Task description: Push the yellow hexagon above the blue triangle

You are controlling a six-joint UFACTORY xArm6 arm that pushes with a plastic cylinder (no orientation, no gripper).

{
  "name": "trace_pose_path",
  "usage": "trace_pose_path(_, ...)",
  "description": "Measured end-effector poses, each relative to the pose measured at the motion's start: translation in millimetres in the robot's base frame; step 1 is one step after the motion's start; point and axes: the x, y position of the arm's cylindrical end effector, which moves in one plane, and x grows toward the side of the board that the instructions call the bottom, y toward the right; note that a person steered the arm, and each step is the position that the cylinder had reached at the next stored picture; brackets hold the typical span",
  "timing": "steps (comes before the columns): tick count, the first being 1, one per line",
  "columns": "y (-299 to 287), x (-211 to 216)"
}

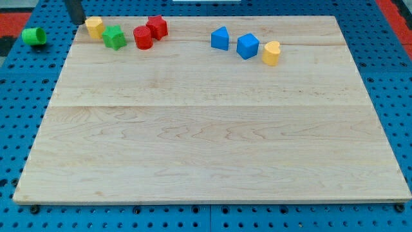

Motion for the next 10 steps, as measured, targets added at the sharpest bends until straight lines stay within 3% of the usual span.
trace_pose_path(1, 46.5, 14.4)
trace_pose_path(4, 152.7, -21.8)
trace_pose_path(6, 185.8, -28.5)
trace_pose_path(8, 175.3, -29.0)
trace_pose_path(9, 250.4, -22.6)
trace_pose_path(10, 271.3, -21.5)
